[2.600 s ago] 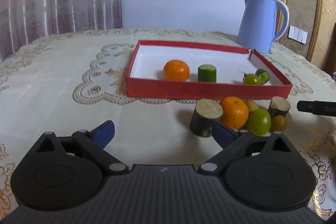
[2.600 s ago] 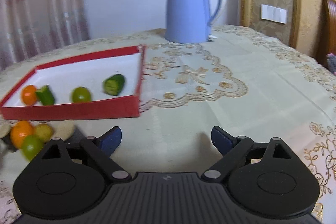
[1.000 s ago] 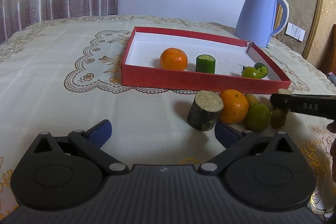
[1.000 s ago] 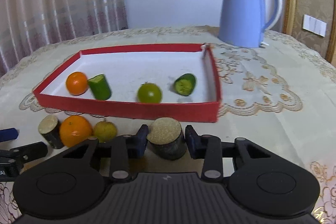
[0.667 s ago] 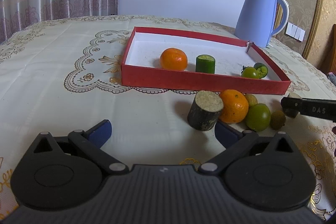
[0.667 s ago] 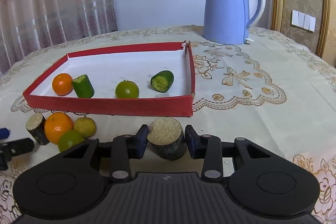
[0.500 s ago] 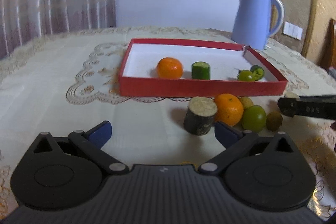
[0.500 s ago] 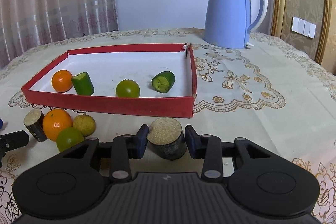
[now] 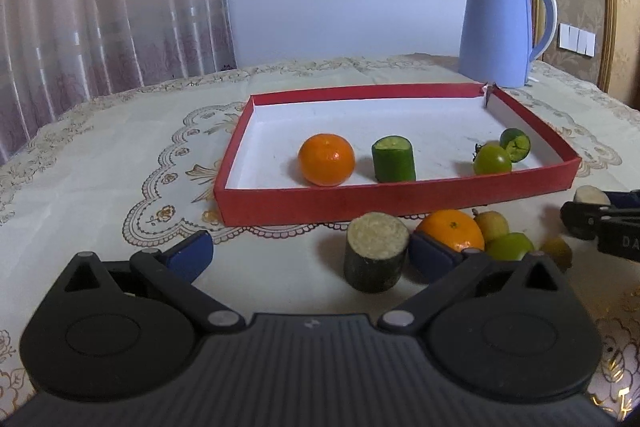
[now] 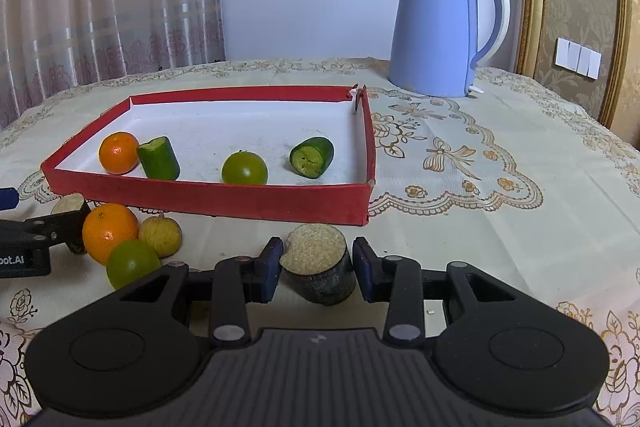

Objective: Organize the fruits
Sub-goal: 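Grasp a second dark eggplant chunk with the left gripper while the right gripper holds its chunk, then carry the eggplant chunk into the red tray and open the right gripper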

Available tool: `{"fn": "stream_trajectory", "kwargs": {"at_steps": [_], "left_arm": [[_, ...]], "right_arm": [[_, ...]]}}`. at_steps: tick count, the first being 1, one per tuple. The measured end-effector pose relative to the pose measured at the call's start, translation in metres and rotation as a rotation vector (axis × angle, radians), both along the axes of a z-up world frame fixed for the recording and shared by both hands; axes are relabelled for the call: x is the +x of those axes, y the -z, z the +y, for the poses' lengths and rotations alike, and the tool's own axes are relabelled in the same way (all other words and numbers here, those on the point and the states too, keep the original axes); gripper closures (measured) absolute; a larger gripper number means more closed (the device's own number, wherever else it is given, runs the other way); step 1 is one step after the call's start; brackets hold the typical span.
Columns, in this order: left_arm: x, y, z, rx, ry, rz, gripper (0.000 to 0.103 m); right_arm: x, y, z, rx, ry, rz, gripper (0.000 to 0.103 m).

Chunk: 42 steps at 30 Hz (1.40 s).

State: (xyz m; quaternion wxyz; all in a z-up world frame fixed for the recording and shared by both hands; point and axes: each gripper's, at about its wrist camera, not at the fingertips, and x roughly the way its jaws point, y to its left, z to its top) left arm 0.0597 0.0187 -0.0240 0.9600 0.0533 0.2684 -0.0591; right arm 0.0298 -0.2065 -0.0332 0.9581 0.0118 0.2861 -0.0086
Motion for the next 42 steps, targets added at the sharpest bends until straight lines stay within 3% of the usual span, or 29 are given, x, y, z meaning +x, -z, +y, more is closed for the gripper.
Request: {"fn": "stream_trajectory", "kwargs": {"at_steps": [3,5,8,14,19,42], "left_arm": [[0.003,0.0,0.003,-0.023,0.0,0.015,0.005],[0.005,0.001,0.005,-0.043,0.021,0.029,0.033],[0.009,0.006,0.004,-0.055,0.043,0.065,0.051],[0.004,0.006,-0.004,-0.027,0.074,0.051,0.07],[0.002,0.006,-0.005,-0.022,0.073,0.043,0.073],[-0.006,0.003,0.012,-0.039,-0.034,0.029,0.073]], "right_arm": [[0.0,0.002,0.004,-0.028,-0.002,-0.001,0.066],[0.0,0.003,0.003,-0.026,-0.002,0.0,0.066],[0.0,0.003,0.001,-0.013,-0.002,0.002,0.066],[0.001,0.003,0.001,-0.012,-0.003,0.007,0.066],[0.005,0.005,-0.005,0.027,-0.004,0.029,0.064],[0.006,0.006,-0.004,0.016,-0.002,0.029,0.064]]}}
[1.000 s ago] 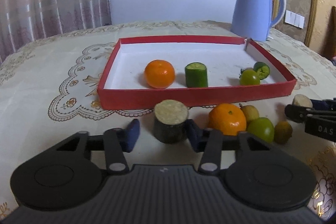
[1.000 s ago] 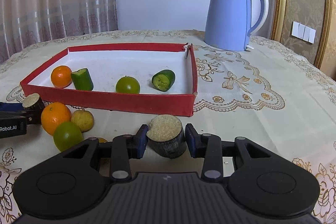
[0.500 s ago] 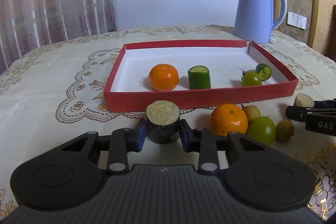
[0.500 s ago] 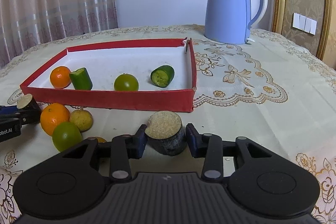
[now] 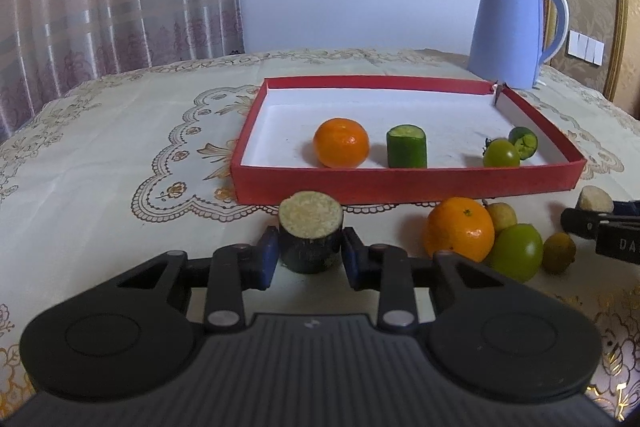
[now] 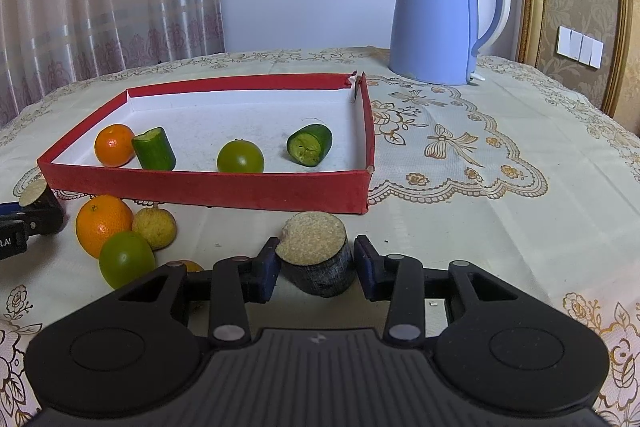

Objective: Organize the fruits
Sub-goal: 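Carry the eggplant chunk into the red tray and open the right gripper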

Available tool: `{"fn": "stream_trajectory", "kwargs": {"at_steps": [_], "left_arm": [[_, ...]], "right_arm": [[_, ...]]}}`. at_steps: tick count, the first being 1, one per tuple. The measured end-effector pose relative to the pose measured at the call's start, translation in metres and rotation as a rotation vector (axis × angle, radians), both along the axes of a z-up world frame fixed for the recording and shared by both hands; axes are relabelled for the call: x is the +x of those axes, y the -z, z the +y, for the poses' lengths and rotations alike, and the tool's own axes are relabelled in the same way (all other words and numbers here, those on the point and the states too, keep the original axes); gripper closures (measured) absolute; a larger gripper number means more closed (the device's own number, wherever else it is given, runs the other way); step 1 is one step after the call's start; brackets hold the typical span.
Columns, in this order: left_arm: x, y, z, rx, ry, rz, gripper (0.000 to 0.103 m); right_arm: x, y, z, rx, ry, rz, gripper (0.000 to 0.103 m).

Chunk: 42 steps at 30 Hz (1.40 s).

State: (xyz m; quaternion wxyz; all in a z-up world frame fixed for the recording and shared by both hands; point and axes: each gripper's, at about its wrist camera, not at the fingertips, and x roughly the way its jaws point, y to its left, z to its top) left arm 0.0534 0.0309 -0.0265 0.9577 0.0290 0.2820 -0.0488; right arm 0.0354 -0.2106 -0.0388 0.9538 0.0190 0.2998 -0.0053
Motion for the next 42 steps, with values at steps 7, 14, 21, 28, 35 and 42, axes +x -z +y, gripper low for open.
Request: {"fn": "stream_trajectory", "kwargs": {"at_steps": [7,14,21,28,35,42], "left_arm": [[-0.002,-0.002,0.004,-0.017,-0.026,-0.006,0.073],[0.002,0.001,0.006,-0.019,-0.032,0.006,0.073],[0.003,0.001,0.006,-0.026,-0.028,0.007,0.073],[0.004,0.002,0.006,-0.03,-0.02,0.006,0.073],[0.005,0.002,0.007,-0.035,-0.019,0.008,0.073],[0.004,0.002,0.006,-0.035,-0.017,0.009,0.073]], "right_arm": [[0.0,0.0,0.001,0.0,0.0,0.0,0.064],[-0.001,0.0,0.001,-0.004,0.007,-0.007,0.065],[-0.003,-0.001,-0.001,0.001,0.02,-0.015,0.066],[-0.008,-0.032,-0.007,-0.032,0.022,-0.104,0.067],[0.019,-0.041,-0.002,-0.062,-0.01,-0.104,0.068],[0.053,-0.032,0.012,-0.115,-0.032,-0.071,0.068]]}}
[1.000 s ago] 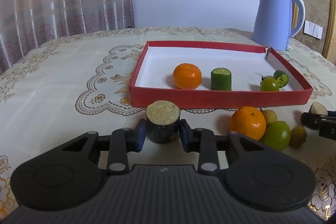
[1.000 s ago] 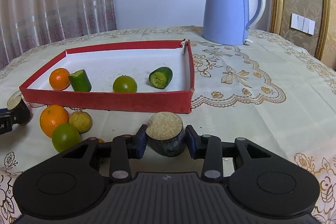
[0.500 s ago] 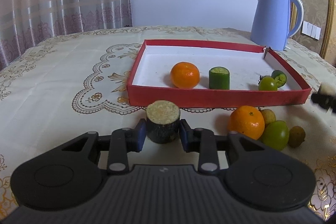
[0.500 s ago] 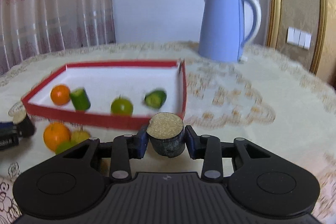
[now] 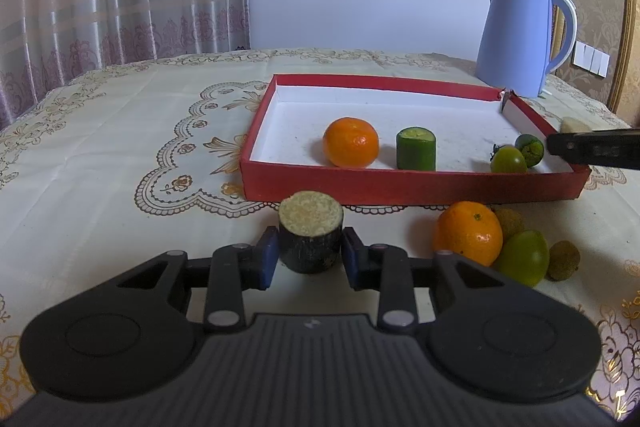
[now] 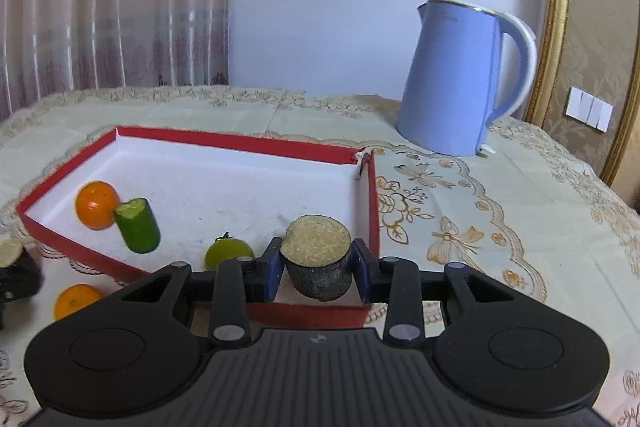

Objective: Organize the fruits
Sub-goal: 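Carry the eggplant chunk into the red tray and open the right gripper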

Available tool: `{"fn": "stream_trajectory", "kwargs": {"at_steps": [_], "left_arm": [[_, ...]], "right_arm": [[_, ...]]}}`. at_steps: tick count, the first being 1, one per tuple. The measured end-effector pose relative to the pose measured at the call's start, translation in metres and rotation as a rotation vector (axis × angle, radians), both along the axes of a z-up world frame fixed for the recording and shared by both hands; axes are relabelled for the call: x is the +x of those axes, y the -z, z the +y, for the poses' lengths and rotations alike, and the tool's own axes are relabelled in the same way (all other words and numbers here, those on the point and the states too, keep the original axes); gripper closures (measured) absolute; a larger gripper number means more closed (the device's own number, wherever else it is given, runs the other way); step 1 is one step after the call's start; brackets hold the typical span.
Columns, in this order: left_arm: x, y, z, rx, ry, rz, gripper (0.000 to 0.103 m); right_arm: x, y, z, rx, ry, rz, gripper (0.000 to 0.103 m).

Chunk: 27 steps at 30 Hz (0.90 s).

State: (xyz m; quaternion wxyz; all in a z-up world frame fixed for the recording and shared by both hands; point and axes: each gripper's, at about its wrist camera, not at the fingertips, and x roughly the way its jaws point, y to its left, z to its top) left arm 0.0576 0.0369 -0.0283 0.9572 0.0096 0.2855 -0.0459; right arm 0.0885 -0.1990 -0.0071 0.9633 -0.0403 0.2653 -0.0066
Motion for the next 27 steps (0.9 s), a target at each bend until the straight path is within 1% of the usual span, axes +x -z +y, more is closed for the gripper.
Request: {"fn": "stream_trajectory", "kwargs": {"at_steps": [3,7,11,13,15,16,17,19,22,25,26,27], "left_arm": [[0.0,0.0,0.0,0.0,0.002,0.001,0.073],[0.0,0.0,0.0,-0.004,0.003,0.002,0.073],[0.001,0.0,0.0,-0.006,0.005,0.003,0.073],[0.0,0.0,0.0,-0.008,0.006,0.002,0.073],[0.0,0.0,0.002,-0.014,0.006,0.002,0.073],[0.0,0.0,0.002,-0.018,0.006,0.002,0.073],[0.001,0.0,0.003,-0.021,0.006,0.003,0.073],[0.001,0.0,0.003,-0.021,0.006,0.004,0.073],[0.001,0.0,0.003,-0.02,0.006,0.008,0.073],[0.001,0.0,0.003,-0.016,0.006,0.007,0.073],[0.0,0.0,0.002,-0.01,0.005,0.005,0.073],[0.0,0.0,0.001,-0.005,0.004,0.005,0.073]], "right_arm": [[0.012,0.008,0.005,-0.02,-0.007,0.024,0.068],[0.021,0.018,0.006,-0.016,-0.016,0.056,0.068],[0.018,0.014,0.003,0.002,-0.012,0.034,0.068],[0.009,0.008,-0.001,0.024,-0.017,0.014,0.067],[-0.006,0.002,-0.006,0.045,-0.019,-0.009,0.059],[-0.016,0.001,-0.009,0.054,-0.02,-0.012,0.05],[-0.025,0.001,-0.012,0.059,-0.015,-0.013,0.046],[-0.044,0.004,-0.017,0.062,0.003,-0.005,0.045],[-0.06,0.011,-0.025,0.075,0.019,0.037,0.044],[-0.058,0.026,-0.03,0.088,0.03,0.115,0.044],[-0.057,0.028,-0.033,0.094,0.03,0.115,0.04],[-0.056,0.029,-0.033,0.09,0.038,0.11,0.039]]}}
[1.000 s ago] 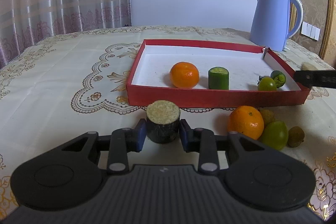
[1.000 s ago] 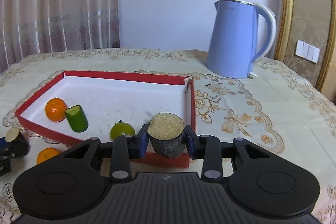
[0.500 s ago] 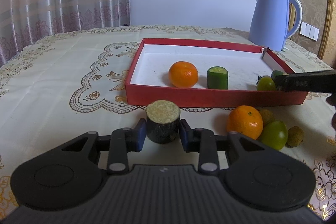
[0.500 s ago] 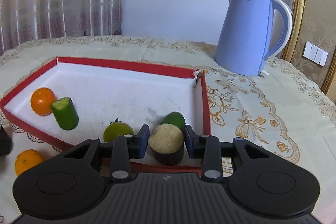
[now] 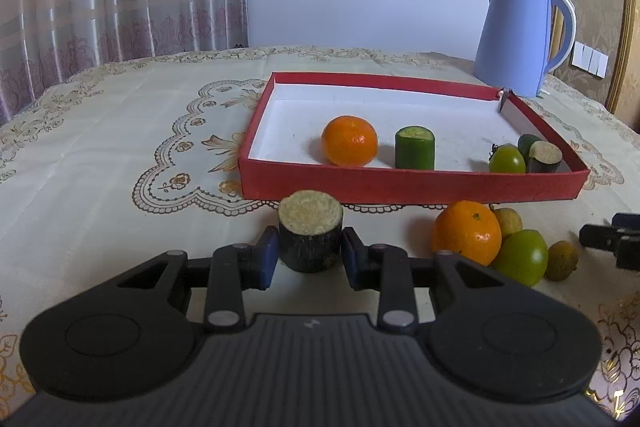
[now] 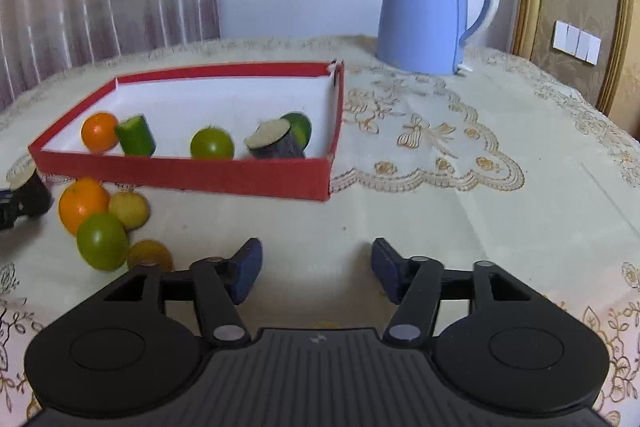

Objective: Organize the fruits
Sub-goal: 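Carry the eggplant chunk into the red tray and open the left gripper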

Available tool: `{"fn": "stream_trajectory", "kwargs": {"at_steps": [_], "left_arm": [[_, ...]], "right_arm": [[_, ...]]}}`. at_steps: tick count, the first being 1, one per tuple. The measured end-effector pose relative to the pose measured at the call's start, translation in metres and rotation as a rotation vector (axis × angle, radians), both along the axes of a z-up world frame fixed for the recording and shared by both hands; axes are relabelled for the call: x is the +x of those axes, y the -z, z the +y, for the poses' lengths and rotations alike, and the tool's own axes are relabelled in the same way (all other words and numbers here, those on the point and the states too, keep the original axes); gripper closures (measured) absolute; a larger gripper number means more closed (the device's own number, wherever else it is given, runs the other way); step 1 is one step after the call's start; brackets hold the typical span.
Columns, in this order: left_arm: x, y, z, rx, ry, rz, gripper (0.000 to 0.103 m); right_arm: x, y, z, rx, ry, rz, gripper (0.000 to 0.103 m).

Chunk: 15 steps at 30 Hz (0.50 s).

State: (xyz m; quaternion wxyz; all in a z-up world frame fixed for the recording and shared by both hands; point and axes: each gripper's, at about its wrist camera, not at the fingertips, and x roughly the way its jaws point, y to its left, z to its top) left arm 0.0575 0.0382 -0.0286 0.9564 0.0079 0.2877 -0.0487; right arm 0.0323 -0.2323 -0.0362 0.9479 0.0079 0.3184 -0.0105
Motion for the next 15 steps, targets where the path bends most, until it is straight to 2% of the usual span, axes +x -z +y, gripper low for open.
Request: {"fn": "stream_trajectory", "kwargs": {"at_steps": [3,5,8,10,15], "left_arm": [[-0.001,0.0,-0.002,0.019,-0.001,-0.003,0.073],[0.0,0.0,-0.003,0.021,-0.001,-0.002,0.073],[0.0,0.0,-0.003,0.022,-0.001,-0.001,0.073],[0.0,0.0,-0.004,0.03,-0.001,-0.003,0.073],[-0.001,-0.001,-0.004,0.028,-0.005,0.0,0.073]], "right_arm": [[0.005,0.001,0.001,-0.01,0.004,-0.006,0.035],[0.007,0.005,0.001,-0.031,0.027,-0.022,0.013],[0.011,0.007,-0.007,0.003,0.068,0.002,0.003],[0.012,0.008,-0.01,0.029,0.058,0.009,0.002],[0.012,0.008,-0.009,0.022,0.058,0.013,0.0]]}}
